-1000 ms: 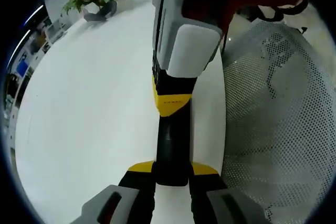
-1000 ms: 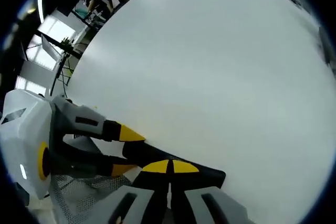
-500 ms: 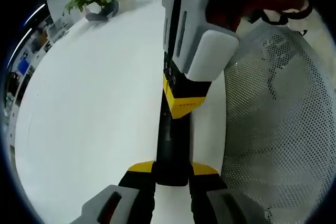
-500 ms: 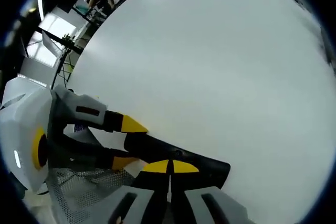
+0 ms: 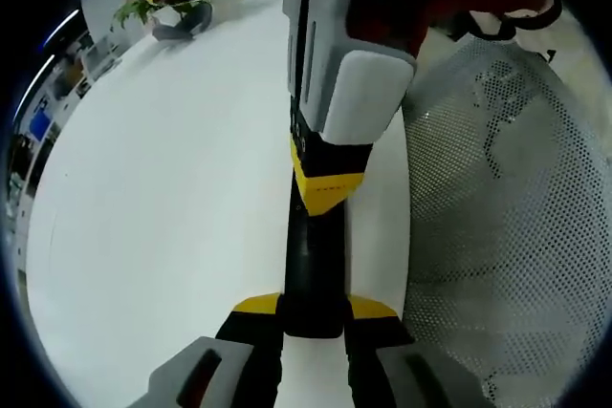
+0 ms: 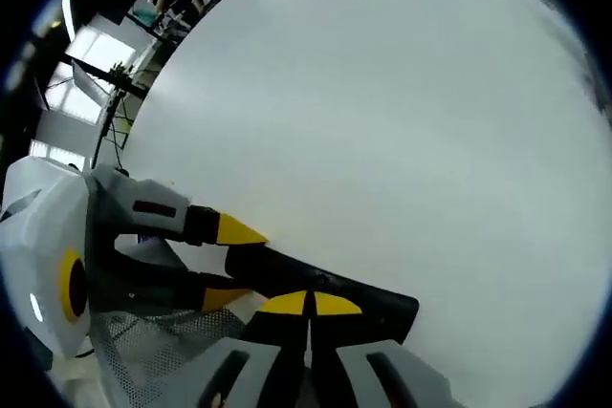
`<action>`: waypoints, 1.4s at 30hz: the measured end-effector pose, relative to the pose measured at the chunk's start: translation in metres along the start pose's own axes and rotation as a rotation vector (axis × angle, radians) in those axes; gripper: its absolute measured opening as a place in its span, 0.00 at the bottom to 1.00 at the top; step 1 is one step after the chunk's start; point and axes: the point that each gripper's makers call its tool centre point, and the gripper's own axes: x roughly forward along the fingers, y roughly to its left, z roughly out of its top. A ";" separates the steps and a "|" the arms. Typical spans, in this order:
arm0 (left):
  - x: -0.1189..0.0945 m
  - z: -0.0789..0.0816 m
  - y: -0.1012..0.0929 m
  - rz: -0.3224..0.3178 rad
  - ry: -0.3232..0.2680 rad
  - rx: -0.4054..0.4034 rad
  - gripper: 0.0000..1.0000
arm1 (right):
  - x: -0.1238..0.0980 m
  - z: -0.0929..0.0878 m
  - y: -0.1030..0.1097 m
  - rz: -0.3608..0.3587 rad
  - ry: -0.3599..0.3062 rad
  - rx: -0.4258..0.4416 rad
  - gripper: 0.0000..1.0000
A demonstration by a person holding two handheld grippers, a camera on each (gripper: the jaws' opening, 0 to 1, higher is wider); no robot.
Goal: Press the specified remote control buttons in sequence, fully releasing each button before pressing the next.
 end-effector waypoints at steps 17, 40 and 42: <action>0.001 -0.001 0.000 0.004 0.015 0.008 0.24 | -0.002 -0.002 0.004 -0.022 -0.027 -0.068 0.00; 0.000 0.000 -0.001 0.016 0.003 -0.006 0.24 | 0.001 -0.012 0.007 -0.022 -0.032 -0.104 0.00; 0.000 0.000 0.000 0.016 0.002 -0.006 0.24 | 0.000 -0.011 0.007 -0.033 -0.029 -0.120 0.00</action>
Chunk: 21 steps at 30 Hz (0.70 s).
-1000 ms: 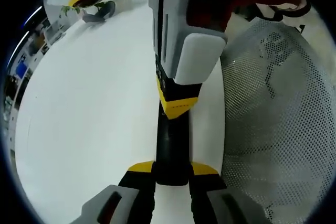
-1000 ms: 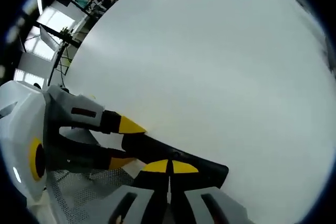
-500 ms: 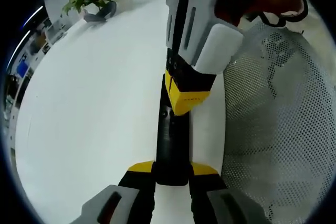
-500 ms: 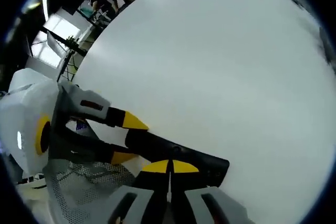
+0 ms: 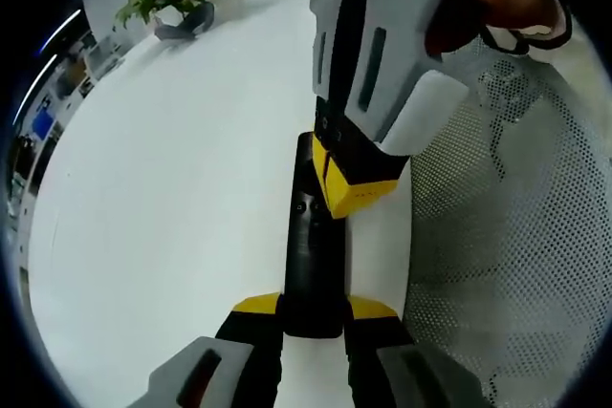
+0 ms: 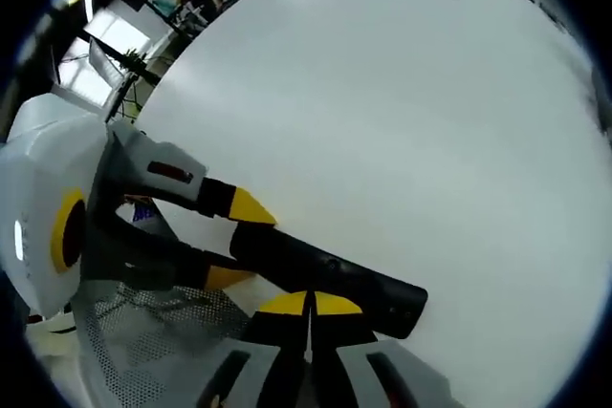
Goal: Press the specified remote control buttons in sequence, fully releasing each button before pressing the next.
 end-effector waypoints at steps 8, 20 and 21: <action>0.000 0.000 0.000 -0.005 -0.014 0.002 0.24 | 0.002 0.001 -0.003 -0.006 0.005 0.005 0.00; 0.000 0.000 0.000 -0.005 -0.038 -0.008 0.24 | 0.003 -0.003 -0.002 0.006 0.046 0.034 0.00; 0.000 0.000 0.000 -0.004 -0.037 -0.007 0.24 | 0.004 -0.003 -0.002 0.002 0.047 0.031 0.00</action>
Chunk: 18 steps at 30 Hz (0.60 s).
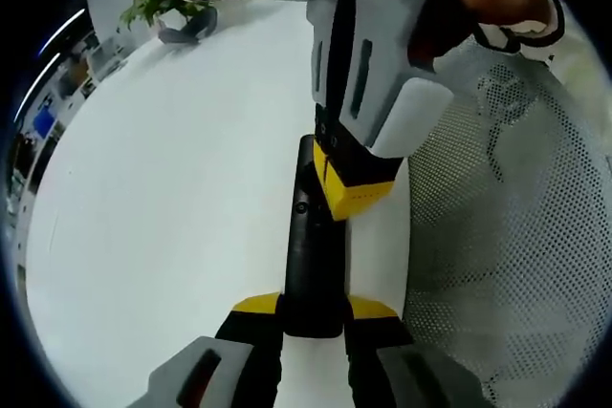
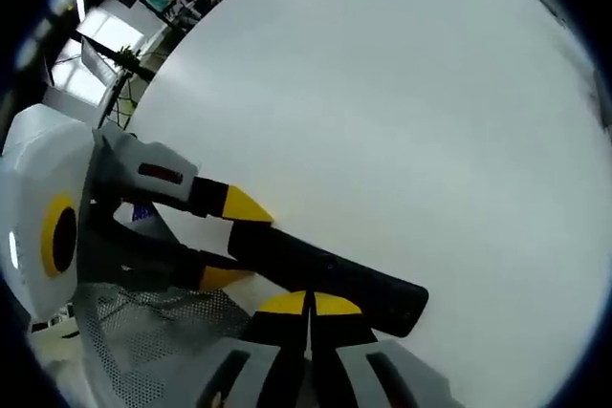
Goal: Press the specified remote control buttons in sequence, fully releasing each button before pressing the next.
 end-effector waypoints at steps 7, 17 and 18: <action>0.000 0.000 0.000 0.001 0.002 0.007 0.24 | -0.001 -0.002 0.001 -0.016 -0.017 0.000 0.00; -0.001 -0.001 -0.001 -0.006 -0.001 0.037 0.24 | -0.002 -0.003 0.002 -0.050 -0.019 -0.002 0.00; -0.001 -0.002 -0.001 -0.007 -0.007 0.039 0.24 | -0.001 -0.004 0.002 -0.043 -0.015 0.007 0.00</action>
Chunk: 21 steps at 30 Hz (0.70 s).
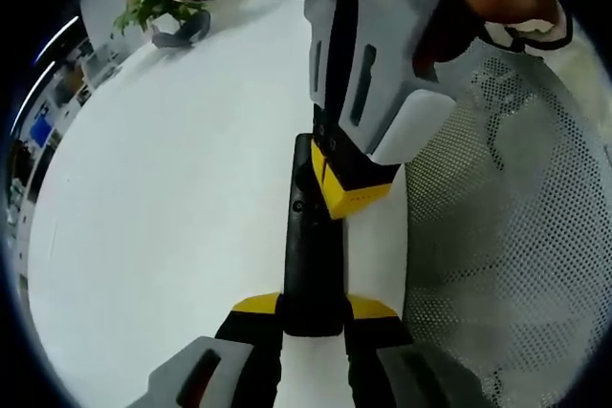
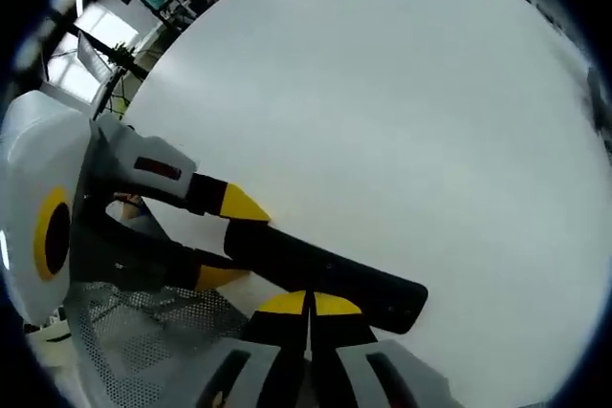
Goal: Press the specified remote control buttons in sequence, fully releasing each button before pressing the next.
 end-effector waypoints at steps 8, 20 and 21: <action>0.000 0.000 0.000 0.003 -0.008 0.016 0.24 | 0.000 0.000 0.000 -0.003 0.002 -0.002 0.00; -0.003 -0.008 -0.001 -0.001 0.028 0.035 0.24 | 0.001 0.000 -0.001 0.016 0.012 0.022 0.00; -0.003 -0.009 -0.001 -0.002 0.027 0.034 0.24 | 0.001 0.000 -0.001 0.018 0.011 0.022 0.00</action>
